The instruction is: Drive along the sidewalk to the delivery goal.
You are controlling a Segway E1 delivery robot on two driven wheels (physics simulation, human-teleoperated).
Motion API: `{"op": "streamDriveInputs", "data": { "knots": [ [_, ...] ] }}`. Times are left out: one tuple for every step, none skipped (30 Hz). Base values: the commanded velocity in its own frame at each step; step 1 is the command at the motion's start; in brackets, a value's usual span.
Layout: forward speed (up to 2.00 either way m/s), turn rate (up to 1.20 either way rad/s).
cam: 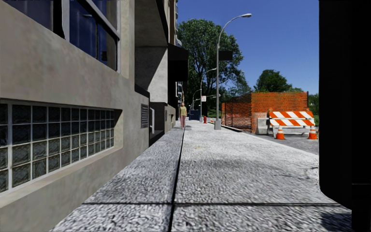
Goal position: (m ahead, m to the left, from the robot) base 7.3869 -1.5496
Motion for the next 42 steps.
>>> {"op": "streamDriveInputs", "data": {
  "knots": [
    [2.0,0.0],
    [2.0,0.0],
    [2.0,0.0],
    [2.0,0.0],
    [2.0,-0.01],
    [2.0,-0.02],
    [2.0,-0.06],
    [2.0,-0.14],
    [2.0,-0.14],
    [2.0,-0.22],
    [2.0,-0.24],
    [2.0,-0.24],
    [2.0,-0.25],
    [2.0,-0.27],
    [2.0,-0.27],
    [1.98,-0.33],
    [1.94,-0.36],
    [1.91,-0.37],
    [1.89,-0.38],
    [1.85,-0.38],
    [1.85,-0.38],
    [1.82,-0.39],
    [1.78,-0.39],
    [1.77,-0.4],
    [1.76,-0.41],
    [1.75,-0.41],
    [1.75,-0.41],
    [1.73,-0.41],
    [1.72,-0.42],
    [1.72,-0.42],
    [1.72,-0.42],
    [1.72,-0.42],
    [1.72,-0.42],
    [1.71,-0.42],
    [1.71,-0.42],
    [1.71,-0.42],
    [1.71,-0.42],
    [1.71,-0.42],
    [1.71,-0.42],
    [1.71,-0.42],
    [1.71,-0.42],
    [1.71,-0.42]
  ]
}}
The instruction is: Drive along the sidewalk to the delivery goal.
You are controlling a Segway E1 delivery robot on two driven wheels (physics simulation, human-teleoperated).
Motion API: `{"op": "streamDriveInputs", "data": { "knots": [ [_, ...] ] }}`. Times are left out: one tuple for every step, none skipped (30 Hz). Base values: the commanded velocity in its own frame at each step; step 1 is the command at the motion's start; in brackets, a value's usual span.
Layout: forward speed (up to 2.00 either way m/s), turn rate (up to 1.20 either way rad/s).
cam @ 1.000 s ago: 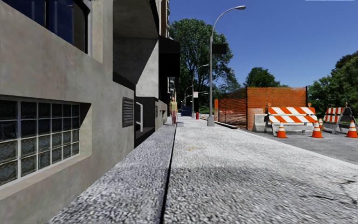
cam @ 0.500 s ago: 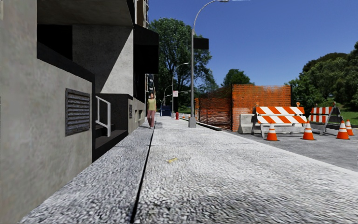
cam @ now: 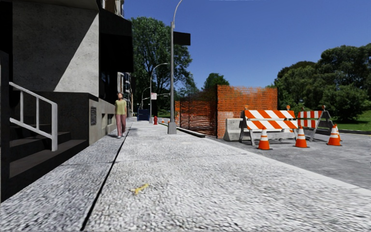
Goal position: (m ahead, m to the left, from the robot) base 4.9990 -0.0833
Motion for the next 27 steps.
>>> {"op": "streamDriveInputs", "data": {
  "knots": [
    [1.71,-0.42],
    [1.71,-0.42],
    [1.71,-0.42],
    [1.71,-0.42],
    [1.72,-0.42],
    [1.76,-0.42],
    [2.0,-0.36],
    [2.0,-0.36],
    [2.0,-0.11],
    [2.0,0.0],
    [2.0,0.0],
    [2.0,0.0],
    [2.0,0.0],
    [2.0,0.0],
    [2.0,0.0],
    [2.0,0.0],
    [2.0,0.0],
    [2.0,0.0],
    [2.0,0.0],
    [2.0,0.0],
    [2.0,0.0],
    [2.0,0.0],
    [2.0,0.0],
    [2.0,0.0],
    [2.0,0.0],
    [2.0,0.0],
    [2.0,0.0]
  ]
}}
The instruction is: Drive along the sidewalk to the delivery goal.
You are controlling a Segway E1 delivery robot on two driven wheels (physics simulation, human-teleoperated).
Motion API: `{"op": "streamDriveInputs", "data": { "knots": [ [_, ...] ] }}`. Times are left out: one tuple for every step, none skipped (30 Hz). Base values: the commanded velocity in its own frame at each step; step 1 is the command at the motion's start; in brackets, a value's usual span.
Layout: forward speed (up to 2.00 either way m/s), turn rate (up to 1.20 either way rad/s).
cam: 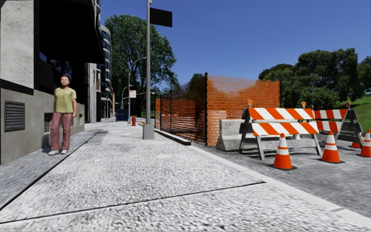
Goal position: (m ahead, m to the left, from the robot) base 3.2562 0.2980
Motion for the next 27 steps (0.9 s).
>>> {"op": "streamDriveInputs", "data": {
  "knots": [
    [2.0,0.0],
    [2.0,0.0],
    [2.0,0.0],
    [2.0,0.0],
    [2.0,0.0],
    [2.0,0.0],
    [2.0,0.0],
    [2.0,0.0],
    [2.0,0.0],
    [2.0,0.0],
    [2.0,0.0],
    [2.0,0.0],
    [2.0,0.0],
    [2.0,0.0],
    [2.0,0.0],
    [2.0,0.0],
    [2.0,0.0],
    [2.0,0.0],
    [1.99,0.0],
    [1.99,0.0],
    [1.91,0.12],
    [1.81,0.17],
    [1.7,0.18],
    [1.64,0.2],
    [1.61,0.24],
    [1.61,0.24],
    [1.59,0.33]
  ]
}}
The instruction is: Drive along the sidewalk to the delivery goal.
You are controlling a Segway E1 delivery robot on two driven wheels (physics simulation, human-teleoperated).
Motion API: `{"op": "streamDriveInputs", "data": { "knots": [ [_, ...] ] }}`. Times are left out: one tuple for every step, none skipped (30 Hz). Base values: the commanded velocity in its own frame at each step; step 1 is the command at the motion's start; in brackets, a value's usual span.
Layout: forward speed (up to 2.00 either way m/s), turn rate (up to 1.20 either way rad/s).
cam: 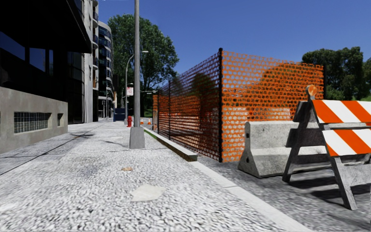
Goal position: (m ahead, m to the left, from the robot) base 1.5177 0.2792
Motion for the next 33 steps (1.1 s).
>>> {"op": "streamDriveInputs", "data": {
  "knots": [
    [1.58,0.36],
    [1.58,0.36],
    [1.58,0.37],
    [1.58,0.37],
    [1.58,0.37],
    [1.58,0.37],
    [1.58,0.37],
    [1.58,0.39],
    [1.58,0.4],
    [1.58,0.44],
    [1.58,0.46],
    [1.57,0.46],
    [1.55,0.47],
    [1.54,0.47],
    [1.54,0.47],
    [1.5,0.47],
    [1.44,0.47],
    [1.37,0.47],
    [1.35,0.47],
    [1.34,0.43],
    [1.33,0.39],
    [1.32,0.3],
    [1.32,0.23],
    [1.32,0.23],
    [1.29,0.09],
    [1.21,0.0],
    [1.02,0.0],
    [0.24,0.0],
    [0.0,0.0],
    [0.0,0.0],
    [0.0,0.0],
    [0.0,0.0],
    [0.0,0.0]
  ]
}}
